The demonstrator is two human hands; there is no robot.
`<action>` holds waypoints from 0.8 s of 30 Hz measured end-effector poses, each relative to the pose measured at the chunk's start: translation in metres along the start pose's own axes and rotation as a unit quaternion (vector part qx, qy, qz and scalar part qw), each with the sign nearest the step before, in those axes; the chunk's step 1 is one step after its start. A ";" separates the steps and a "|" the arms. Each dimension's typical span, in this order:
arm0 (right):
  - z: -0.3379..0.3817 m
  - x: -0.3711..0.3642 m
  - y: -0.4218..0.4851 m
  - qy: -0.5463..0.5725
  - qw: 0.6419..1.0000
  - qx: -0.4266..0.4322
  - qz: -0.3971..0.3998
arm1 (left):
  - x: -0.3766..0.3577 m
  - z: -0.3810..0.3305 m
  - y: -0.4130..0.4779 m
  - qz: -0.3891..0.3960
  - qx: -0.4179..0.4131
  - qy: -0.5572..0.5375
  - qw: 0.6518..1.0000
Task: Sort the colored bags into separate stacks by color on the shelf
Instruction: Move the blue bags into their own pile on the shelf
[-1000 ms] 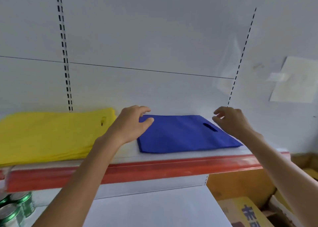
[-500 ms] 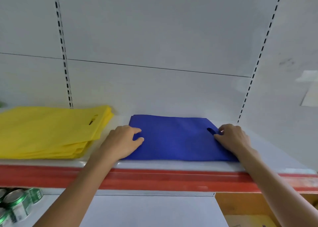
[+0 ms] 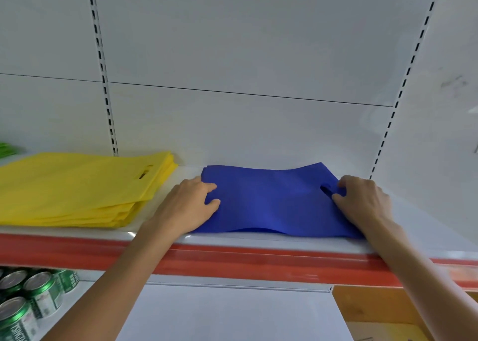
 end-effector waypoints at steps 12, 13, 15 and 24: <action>0.000 -0.004 0.001 0.000 1.000 0.018 -0.016 | -0.004 0.009 0.001 -0.014 0.002 -0.004 1.000; 0.000 -0.004 0.001 -0.001 1.000 0.018 -0.015 | -0.005 0.009 0.001 -0.017 0.000 -0.008 1.000; 0.000 -0.004 0.001 -0.004 1.000 0.018 -0.017 | -0.004 0.010 0.004 -0.028 -0.011 -0.018 0.999; 0.002 -0.005 -0.001 0.009 0.999 0.024 -0.020 | 0.001 0.012 0.018 -0.103 0.038 -0.135 0.985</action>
Point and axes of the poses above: each hand's wrist, its own y-axis towards the middle knuckle, its own x-axis out of the back of the hand, z = x × y, the point moved 1 cm from there along y, towards the middle knuckle, and after that the axes turned 7 degrees about -y, right-handed, at the moved point
